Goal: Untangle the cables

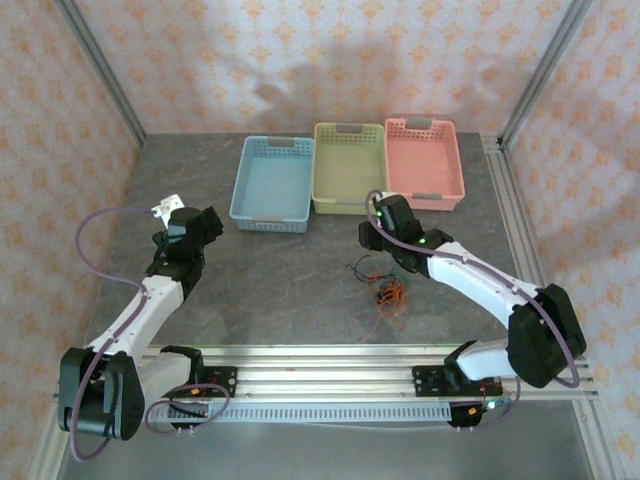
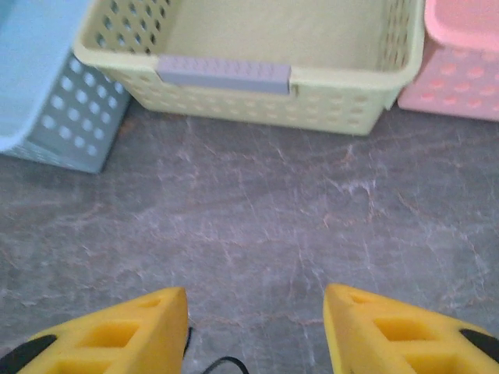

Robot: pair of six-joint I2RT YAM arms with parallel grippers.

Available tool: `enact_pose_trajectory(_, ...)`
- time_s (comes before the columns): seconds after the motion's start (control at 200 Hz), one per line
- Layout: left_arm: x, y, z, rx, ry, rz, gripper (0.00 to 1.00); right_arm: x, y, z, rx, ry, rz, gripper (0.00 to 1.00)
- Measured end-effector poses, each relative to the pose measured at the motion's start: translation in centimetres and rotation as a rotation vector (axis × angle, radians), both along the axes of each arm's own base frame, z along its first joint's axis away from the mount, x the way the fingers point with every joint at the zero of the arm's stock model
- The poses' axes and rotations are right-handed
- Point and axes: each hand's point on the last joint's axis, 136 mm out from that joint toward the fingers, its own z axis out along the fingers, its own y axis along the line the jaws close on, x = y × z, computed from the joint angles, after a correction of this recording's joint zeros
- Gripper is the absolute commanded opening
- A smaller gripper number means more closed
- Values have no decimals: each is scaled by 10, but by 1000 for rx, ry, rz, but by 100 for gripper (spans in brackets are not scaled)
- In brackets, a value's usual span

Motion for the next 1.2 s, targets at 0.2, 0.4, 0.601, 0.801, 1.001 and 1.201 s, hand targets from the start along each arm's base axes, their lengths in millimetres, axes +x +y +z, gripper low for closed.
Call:
enact_pose_trajectory(0.2, 1, -5, -1, -15, 1, -25, 100, -8, -2, -22, -31, -25, 58, 48)
enact_pose_trajectory(0.4, 3, -9, -2, -29, 2, -49, 100, -10, 6, -56, -64, 25, 128, 48)
enact_pose_trajectory(0.601, 4, -12, -4, -39, 7, -65, 100, -17, 15, -94, -101, 119, 208, 47)
enact_pose_trajectory(0.801, 4, -12, -4, -39, 7, -65, 100, -15, 19, -108, -130, 153, 241, 40)
enact_pose_trajectory(1.001, 4, -13, -4, -40, 7, -67, 97, -16, 22, -108, -128, 152, 267, 8)
enact_pose_trajectory(1.201, 6, -19, -4, -59, 3, -103, 91, -17, 28, -106, -111, 147, 295, 0)
